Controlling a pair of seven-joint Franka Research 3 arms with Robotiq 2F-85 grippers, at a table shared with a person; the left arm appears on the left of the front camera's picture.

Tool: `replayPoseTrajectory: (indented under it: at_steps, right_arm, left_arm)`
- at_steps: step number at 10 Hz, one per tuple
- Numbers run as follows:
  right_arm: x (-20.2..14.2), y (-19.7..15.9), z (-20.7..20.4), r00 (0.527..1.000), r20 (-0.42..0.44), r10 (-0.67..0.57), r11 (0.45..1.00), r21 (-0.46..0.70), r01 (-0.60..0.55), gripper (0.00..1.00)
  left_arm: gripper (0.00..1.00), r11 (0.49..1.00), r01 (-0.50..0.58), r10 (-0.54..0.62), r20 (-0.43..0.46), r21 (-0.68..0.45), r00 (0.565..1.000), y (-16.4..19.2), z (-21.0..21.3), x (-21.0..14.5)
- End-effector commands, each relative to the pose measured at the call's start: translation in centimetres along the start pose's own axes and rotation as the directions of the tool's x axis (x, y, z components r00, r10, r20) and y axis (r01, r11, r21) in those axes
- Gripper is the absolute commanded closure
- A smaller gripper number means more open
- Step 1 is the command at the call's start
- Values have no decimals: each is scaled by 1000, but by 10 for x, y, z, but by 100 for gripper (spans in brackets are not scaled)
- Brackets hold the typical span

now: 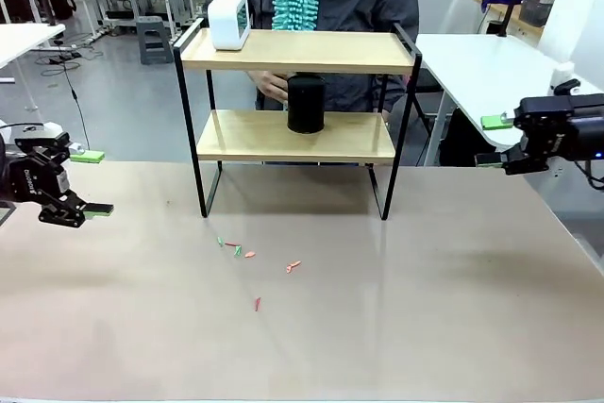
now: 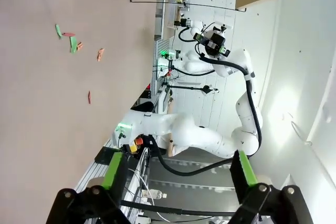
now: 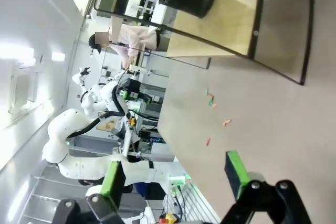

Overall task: Clean the shelf.
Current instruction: Hand the Duster back to the human.

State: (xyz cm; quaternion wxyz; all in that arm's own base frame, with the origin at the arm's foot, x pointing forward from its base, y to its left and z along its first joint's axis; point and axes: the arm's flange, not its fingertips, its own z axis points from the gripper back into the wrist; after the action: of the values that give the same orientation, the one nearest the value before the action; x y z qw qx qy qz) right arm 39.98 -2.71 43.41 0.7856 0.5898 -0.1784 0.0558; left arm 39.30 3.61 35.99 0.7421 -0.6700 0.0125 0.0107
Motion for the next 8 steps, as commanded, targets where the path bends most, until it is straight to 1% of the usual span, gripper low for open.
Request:
replayPoseTrajectory:
  at_steps: [1, 8]
  right_arm:
    - [-4, 6, -2, 1000, 1, -14, 999, -29, 14, 0]
    - [-4, 6, -2, 1000, 1, -14, 999, -29, 14, 0]
  left_arm:
    - [0, 1000, -5, 5, -12, -7, 1000, -4, -2, -5]
    - [0, 1000, -5, 5, -12, -7, 1000, -4, -2, -5]
